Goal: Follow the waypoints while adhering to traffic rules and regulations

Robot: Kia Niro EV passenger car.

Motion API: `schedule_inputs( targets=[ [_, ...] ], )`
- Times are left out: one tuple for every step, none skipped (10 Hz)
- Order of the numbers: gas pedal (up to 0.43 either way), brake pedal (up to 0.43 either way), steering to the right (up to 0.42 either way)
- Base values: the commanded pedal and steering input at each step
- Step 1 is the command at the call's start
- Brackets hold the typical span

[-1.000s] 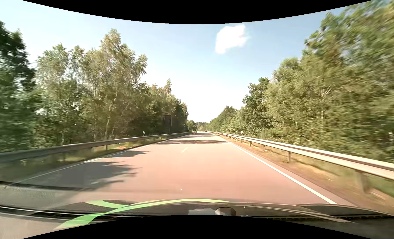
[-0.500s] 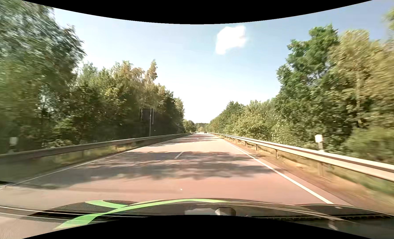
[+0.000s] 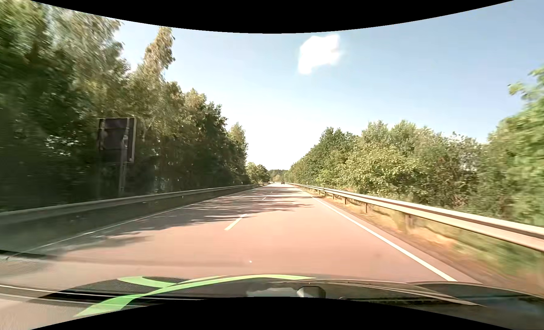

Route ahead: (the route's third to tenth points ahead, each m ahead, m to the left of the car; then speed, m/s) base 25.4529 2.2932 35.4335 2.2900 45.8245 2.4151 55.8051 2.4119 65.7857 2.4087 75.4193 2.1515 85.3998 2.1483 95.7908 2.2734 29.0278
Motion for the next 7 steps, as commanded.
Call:
schedule_inputs(
  targets=[
    [0.248,0.000,-0.002],
    [0.248,0.000,-0.002],
    [0.248,0.000,-0.003],
    [0.260,0.000,-0.003],
    [0.260,0.000,-0.003],
    [0.260,0.000,-0.003],
    [0.248,0.000,-0.003]
  ],
)
